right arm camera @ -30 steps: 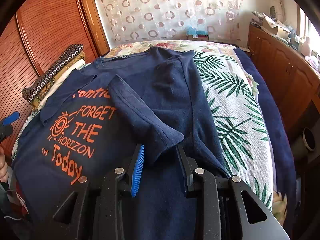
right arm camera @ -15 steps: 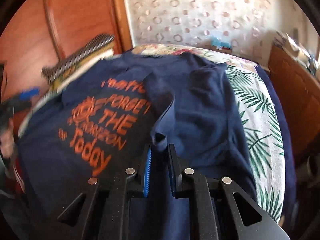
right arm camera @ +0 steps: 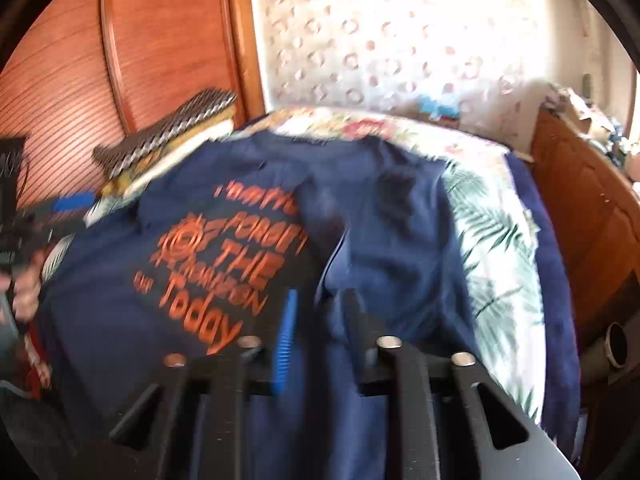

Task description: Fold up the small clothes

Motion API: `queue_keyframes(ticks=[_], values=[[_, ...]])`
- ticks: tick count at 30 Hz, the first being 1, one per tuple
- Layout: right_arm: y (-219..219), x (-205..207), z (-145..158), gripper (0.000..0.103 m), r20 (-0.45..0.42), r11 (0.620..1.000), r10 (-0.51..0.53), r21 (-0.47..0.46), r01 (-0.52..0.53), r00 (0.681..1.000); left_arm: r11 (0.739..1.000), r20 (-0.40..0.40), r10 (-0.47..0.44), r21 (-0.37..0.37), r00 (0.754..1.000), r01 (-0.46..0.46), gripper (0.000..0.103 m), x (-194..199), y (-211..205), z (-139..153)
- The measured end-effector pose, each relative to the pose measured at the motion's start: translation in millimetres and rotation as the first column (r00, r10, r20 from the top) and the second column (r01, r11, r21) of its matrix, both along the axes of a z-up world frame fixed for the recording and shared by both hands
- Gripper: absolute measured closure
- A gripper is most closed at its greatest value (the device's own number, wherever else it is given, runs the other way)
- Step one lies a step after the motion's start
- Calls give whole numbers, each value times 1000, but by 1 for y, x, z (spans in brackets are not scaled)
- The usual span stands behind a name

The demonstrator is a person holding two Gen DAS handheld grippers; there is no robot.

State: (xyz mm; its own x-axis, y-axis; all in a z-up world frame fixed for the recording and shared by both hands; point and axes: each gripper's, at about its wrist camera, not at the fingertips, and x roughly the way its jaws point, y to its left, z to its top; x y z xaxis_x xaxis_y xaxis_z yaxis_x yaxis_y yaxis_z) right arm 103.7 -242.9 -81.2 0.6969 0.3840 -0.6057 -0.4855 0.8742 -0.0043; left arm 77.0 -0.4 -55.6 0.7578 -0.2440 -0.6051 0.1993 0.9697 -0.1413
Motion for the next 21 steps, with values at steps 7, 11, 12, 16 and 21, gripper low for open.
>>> queue_keyframes(ticks=[7,11,12,16,21], values=[[18,49,4,71,-57,999,-15,33,17,998,1000,-8,4,1,1000,-4,17,0,0,-3],[29,82,-12,71,-146,999,-42,10,44,988,1000,-14,13,-1,1000,-13,17,0,3,-5],[32,86,-15,80,-155,999,-43,2,44,987,1000,-15,16,-2,1000,-16,17,0,5,-5],[44,87,-17,96,-160,1000,8,-2,-9,987,1000,-21,23,-9,1000,-24,17,1,9,-7],[58,66,-13,98,-136,994,110,-3,-111,985,1000,-26,24,-10,999,-25,17,1,8,-9]])
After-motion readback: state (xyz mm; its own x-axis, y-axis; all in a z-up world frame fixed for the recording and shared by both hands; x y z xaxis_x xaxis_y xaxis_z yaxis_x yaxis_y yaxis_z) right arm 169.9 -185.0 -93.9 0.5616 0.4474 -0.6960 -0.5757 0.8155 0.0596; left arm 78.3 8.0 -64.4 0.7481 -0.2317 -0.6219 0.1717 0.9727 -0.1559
